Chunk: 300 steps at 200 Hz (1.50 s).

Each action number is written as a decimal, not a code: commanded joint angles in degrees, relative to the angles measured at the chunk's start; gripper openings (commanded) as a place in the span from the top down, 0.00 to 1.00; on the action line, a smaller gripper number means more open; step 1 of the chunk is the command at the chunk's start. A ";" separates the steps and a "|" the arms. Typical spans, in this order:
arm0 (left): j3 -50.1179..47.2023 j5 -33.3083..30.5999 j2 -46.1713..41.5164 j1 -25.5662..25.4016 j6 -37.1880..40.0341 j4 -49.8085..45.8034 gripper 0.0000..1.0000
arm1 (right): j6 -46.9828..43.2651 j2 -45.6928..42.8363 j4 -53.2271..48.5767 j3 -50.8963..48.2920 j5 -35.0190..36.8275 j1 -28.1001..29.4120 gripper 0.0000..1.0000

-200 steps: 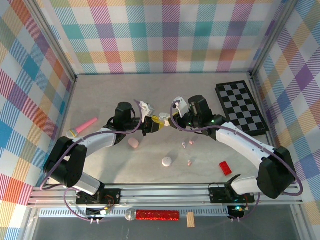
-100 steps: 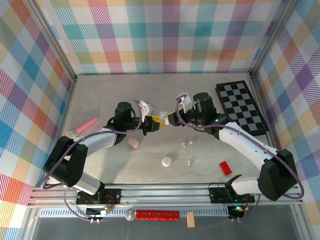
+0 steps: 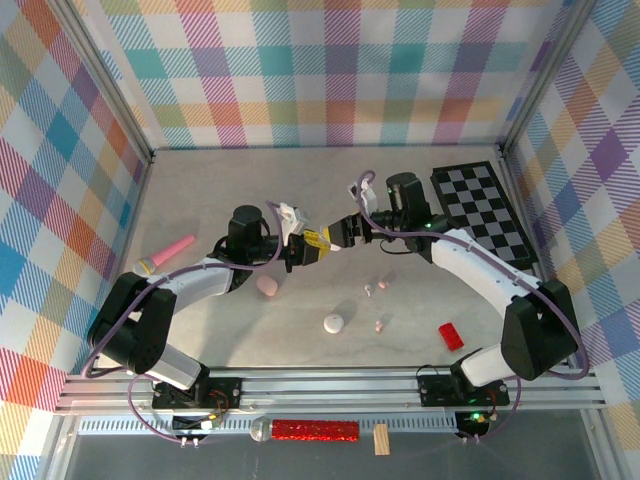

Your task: Insert wireless bluetooth earbuds into charging case

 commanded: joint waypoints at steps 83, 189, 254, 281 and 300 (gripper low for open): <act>0.26 -1.34 -0.31 -0.34 -3.57 4.12 0.87 | -6.32 -2.30 -4.10 0.37 -9.39 -0.04 0.37; 0.85 1.87 -0.11 -0.08 -0.26 -0.12 0.87 | -7.19 -6.60 2.92 -4.66 -1.00 -0.91 0.31; 1.24 6.63 -0.13 -0.15 -5.48 2.63 0.87 | -11.41 -3.31 3.88 -6.99 -11.13 -1.84 0.36; 0.68 8.79 0.10 -0.17 -8.50 6.73 0.87 | -10.85 -3.16 5.30 -7.92 -10.92 -1.88 0.43; 0.78 8.84 0.30 -0.17 -9.65 7.95 0.87 | -10.87 -3.07 4.88 -7.88 -10.98 -2.05 0.49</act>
